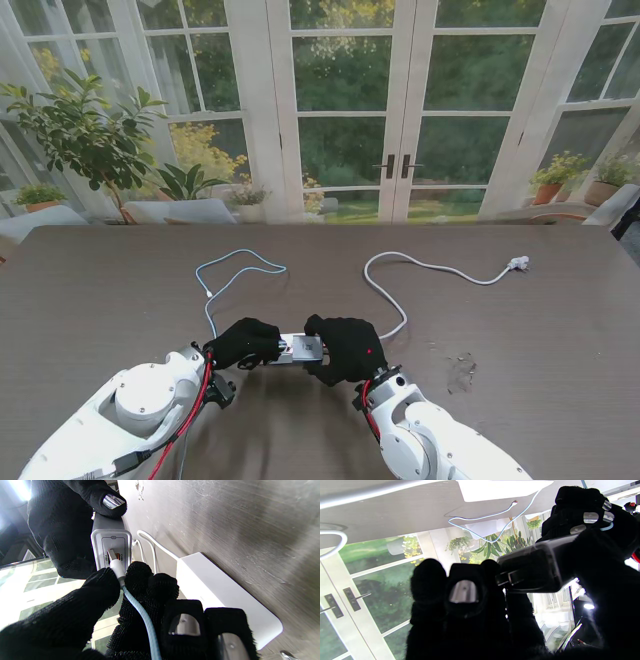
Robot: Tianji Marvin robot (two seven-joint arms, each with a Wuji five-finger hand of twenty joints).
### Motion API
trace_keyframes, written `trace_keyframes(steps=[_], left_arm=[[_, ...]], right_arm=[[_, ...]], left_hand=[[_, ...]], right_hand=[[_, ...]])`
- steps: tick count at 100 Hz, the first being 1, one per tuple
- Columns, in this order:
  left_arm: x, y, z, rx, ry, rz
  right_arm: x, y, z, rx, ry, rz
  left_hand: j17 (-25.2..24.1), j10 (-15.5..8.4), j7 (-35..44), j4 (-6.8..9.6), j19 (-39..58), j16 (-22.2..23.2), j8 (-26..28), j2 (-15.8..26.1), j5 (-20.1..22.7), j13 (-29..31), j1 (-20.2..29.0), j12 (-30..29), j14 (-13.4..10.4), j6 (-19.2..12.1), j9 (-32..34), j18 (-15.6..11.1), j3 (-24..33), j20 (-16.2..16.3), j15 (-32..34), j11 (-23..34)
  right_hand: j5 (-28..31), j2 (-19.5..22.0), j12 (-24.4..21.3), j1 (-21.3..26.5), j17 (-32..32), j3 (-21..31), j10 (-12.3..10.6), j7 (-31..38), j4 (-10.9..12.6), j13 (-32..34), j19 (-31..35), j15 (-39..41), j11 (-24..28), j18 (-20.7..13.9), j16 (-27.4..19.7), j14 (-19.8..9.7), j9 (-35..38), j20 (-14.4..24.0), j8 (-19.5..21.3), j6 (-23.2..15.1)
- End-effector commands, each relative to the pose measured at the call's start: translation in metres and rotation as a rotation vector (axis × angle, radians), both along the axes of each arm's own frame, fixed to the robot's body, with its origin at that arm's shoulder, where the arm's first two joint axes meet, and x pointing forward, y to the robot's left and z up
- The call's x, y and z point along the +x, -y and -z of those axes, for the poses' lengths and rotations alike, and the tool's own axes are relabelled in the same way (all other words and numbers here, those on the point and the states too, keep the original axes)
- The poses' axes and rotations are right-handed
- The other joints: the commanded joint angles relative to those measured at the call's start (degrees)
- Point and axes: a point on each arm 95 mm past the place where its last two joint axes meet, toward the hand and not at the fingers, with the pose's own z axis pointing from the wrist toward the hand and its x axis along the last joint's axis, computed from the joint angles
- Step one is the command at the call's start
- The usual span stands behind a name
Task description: Set up the charging station
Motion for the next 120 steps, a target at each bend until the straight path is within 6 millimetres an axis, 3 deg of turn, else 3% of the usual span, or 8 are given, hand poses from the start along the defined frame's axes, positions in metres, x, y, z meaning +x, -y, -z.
trace_keyframes(steps=[1, 98, 120], left_arm=[[-0.002, 0.010, -0.002, -0.011, -0.003, 0.025], [0.001, 0.020, -0.001, 0.001, 0.008, -0.011], [-0.002, 0.020, 0.001, 0.011, -0.009, 0.002]], right_arm=[[-0.005, -0.012, -0.004, 0.009, -0.003, -0.025], [-0.011, -0.015, -0.005, -0.012, -0.040, 0.041], [-0.010, -0.013, -0.005, -0.010, -0.056, 0.064]], left_hand=[[2.41, 0.94, 0.39, -0.68, 15.71, 0.78, 0.45, 0.92, 3.79, 0.67, 1.28, -1.08, -7.85, 3.16, 3.91, -8.63, 2.89, 1.25, 5.64, 0.83], [2.49, 0.68, -0.41, -0.67, 15.71, 0.74, 0.45, 0.97, 3.91, 0.66, 1.72, -3.04, -7.92, 3.29, 3.79, -9.06, 2.56, 2.03, 5.84, 1.45], [2.54, -0.16, -0.62, -0.30, 15.71, 0.72, 0.48, 2.19, 2.98, 0.68, 1.65, -2.64, -8.84, 2.91, 3.62, -10.21, 0.83, 1.70, 5.66, 1.36]], right_hand=[[1.86, 7.14, 0.12, 6.67, 0.50, 9.59, -6.38, 23.61, 3.49, 2.25, 2.93, 1.39, 3.93, -1.53, -42.56, -1.90, 3.80, -0.51, 2.21, -9.54], [2.28, 7.18, 0.38, 7.41, 0.65, 9.36, -5.67, 23.16, 3.66, 2.22, 3.03, 1.92, 3.47, -0.94, -42.11, -1.33, 4.12, -0.66, 2.34, -8.57], [2.29, 7.17, 0.46, 7.45, 0.65, 9.24, -5.60, 23.08, 3.64, 2.23, 3.04, 1.94, 3.43, -0.94, -42.06, -1.26, 4.09, -0.68, 2.40, -8.38]])
